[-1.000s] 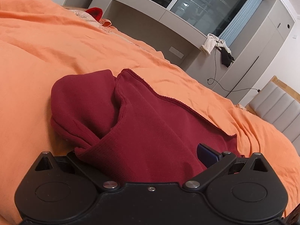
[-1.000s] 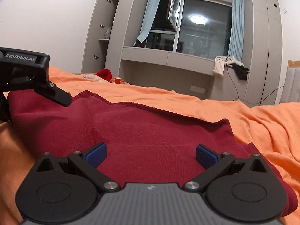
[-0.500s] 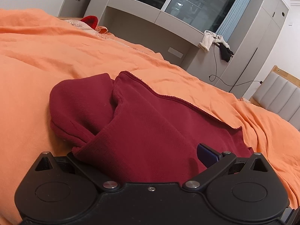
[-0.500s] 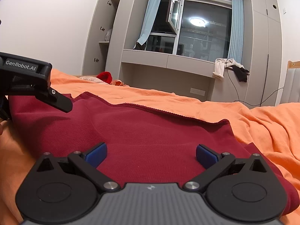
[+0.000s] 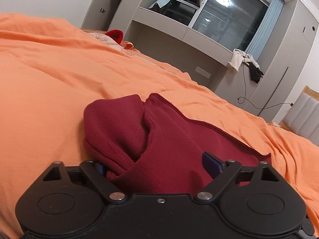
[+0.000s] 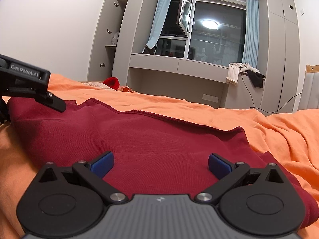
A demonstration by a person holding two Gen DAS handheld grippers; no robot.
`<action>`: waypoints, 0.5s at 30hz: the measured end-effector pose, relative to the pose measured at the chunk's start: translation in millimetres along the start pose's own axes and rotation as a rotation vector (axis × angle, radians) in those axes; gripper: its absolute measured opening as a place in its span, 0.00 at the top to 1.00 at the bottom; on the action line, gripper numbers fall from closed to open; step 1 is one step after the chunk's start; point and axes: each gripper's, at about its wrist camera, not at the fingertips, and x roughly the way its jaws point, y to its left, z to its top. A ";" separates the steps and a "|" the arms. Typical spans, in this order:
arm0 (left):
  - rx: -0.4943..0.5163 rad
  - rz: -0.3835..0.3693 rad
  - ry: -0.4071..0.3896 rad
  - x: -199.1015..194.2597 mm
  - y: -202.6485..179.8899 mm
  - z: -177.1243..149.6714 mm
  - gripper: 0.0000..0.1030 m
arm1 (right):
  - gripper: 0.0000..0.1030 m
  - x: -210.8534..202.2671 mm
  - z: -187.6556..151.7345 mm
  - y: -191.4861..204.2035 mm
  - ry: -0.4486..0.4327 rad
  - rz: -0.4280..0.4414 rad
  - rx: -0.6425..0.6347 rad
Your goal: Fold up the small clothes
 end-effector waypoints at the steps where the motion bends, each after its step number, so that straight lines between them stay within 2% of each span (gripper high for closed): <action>1: 0.000 0.007 -0.004 -0.1 0.9 0.1 0.20 | 0.00 -0.2 -0.1 -0.2 0.000 0.000 0.000; 4: -0.002 0.031 -0.025 -1.7 1.8 -0.4 0.31 | 0.00 -1.9 0.5 -1.4 -0.003 0.000 0.001; 9: 0.037 0.069 -0.046 -4.1 -3.9 -2.7 0.63 | 0.00 -3.2 1.5 -0.9 -0.008 -0.001 0.001; 12: 0.053 0.055 -0.060 -6.4 -5.7 -2.2 0.73 | 0.00 -3.2 1.3 -1.0 -0.008 0.000 0.002; 15: 0.068 0.031 -0.087 -9.9 -7.9 -0.3 0.78 | 0.00 -2.5 1.5 -0.8 -0.008 0.001 0.004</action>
